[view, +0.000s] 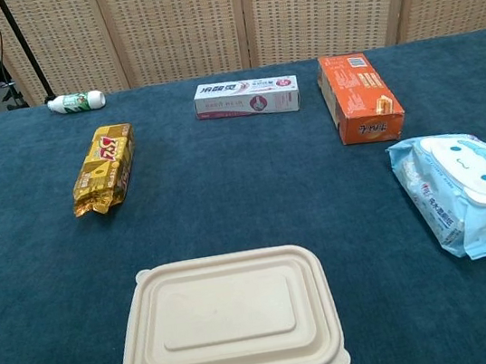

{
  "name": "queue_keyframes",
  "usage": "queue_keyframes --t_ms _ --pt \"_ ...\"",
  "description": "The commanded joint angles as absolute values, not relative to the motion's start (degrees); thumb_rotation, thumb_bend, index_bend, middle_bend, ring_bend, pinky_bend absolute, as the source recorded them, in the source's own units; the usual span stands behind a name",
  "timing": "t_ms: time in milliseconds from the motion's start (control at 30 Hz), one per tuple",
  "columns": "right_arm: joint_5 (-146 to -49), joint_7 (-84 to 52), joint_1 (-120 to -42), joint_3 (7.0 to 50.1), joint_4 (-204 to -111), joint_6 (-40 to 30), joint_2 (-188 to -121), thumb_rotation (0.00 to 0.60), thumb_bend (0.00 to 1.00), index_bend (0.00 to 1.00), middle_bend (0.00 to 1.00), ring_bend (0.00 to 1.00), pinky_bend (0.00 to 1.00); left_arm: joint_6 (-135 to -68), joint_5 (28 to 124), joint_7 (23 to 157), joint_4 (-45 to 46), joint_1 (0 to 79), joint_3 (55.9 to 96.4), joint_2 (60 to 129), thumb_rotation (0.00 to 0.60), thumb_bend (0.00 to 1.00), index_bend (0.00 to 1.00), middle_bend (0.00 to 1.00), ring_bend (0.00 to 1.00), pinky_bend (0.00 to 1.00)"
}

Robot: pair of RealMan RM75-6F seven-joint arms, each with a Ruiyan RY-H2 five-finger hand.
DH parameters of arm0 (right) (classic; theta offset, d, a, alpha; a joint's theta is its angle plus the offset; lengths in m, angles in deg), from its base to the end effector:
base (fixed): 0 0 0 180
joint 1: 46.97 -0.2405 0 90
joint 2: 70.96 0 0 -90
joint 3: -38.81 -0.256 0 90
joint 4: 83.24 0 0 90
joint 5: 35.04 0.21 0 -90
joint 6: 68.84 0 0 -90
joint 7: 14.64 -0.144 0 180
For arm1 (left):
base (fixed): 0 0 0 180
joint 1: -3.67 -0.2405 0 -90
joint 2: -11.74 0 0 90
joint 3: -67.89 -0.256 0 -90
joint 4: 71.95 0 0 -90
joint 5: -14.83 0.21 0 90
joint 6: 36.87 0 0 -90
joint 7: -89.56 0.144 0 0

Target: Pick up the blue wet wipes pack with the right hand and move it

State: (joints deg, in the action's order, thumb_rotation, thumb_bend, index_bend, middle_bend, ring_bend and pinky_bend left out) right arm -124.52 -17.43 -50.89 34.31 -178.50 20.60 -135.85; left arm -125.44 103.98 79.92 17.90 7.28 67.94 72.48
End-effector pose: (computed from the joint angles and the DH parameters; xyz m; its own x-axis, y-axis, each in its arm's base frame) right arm -0.2881 -0.1802 0.1616 0.2869 0.0882 0.9539 -0.9538 -0.0668 0.2931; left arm -0.3203 0.1646 0.1807 0.3385 -0.0001 0.9410 0.9402 -0.0406 -0.3382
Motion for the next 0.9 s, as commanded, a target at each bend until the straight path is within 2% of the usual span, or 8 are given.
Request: queue_keyframes --t_ms 33,67,100,233,367,500,633,900 --pt "-121.3 -24.4 -51.3 33.8 -181.7 17.6 -135.3 0.6 0.82 0.01 0.0 0.0 0.02 -125.4 104.1 79.8 18.0 7.2 67.9 72.4 0.6 0.0 0.0 0.0 0.0 0.0" --pt "-120.8 -27.6 -51.6 33.7 -182.6 16.6 -135.1 0.6 0.95 0.03 0.0 0.0 0.04 -125.4 104.1 79.8 18.0 7.2 67.9 72.4 0.6 0.0 0.0 0.0 0.0 0.0" --pt "-120.3 -32.7 -52.1 33.9 -183.8 14.7 -134.2 0.6 1.0 0.04 0.01 0.0 0.08 -125.2 104.1 79.7 18.0 7.3 67.8 72.3 0.6 0.0 0.0 0.0 0.0 0.0" --pt "-120.8 -47.6 -54.4 35.6 -187.2 6.6 -129.0 0.6 1.0 0.06 0.02 0.0 0.12 -124.9 104.1 79.4 18.1 7.3 67.9 72.2 0.6 0.0 0.0 0.0 0.0 0.0" --pt "-123.1 -51.8 -57.2 37.5 -188.7 0.0 -124.2 0.6 1.0 0.06 0.03 0.0 0.12 -125.0 104.2 78.9 18.2 7.3 67.9 71.9 0.6 0.0 0.0 0.0 0.0 0.0" --pt "-123.5 -51.8 -59.1 38.6 -190.3 -4.4 -122.1 0.6 1.0 0.08 0.05 0.0 0.12 -125.0 104.2 78.4 18.2 7.3 68.0 71.6 0.6 0.0 0.0 0.0 0.0 0.0" --pt "-123.1 -48.6 -62.5 40.5 -190.6 -12.6 -119.3 0.6 1.0 0.17 0.12 0.0 0.12 -124.2 103.7 78.0 18.2 7.5 68.1 71.4 0.6 0.0 0.0 0.0 0.0 0.0" --pt "-122.2 -38.6 -64.9 42.1 -189.5 -17.9 -119.7 0.6 1.0 0.23 0.17 0.01 0.12 -123.5 103.6 78.2 18.3 7.7 68.2 71.4 0.6 0.0 0.0 0.0 0.0 0.0"
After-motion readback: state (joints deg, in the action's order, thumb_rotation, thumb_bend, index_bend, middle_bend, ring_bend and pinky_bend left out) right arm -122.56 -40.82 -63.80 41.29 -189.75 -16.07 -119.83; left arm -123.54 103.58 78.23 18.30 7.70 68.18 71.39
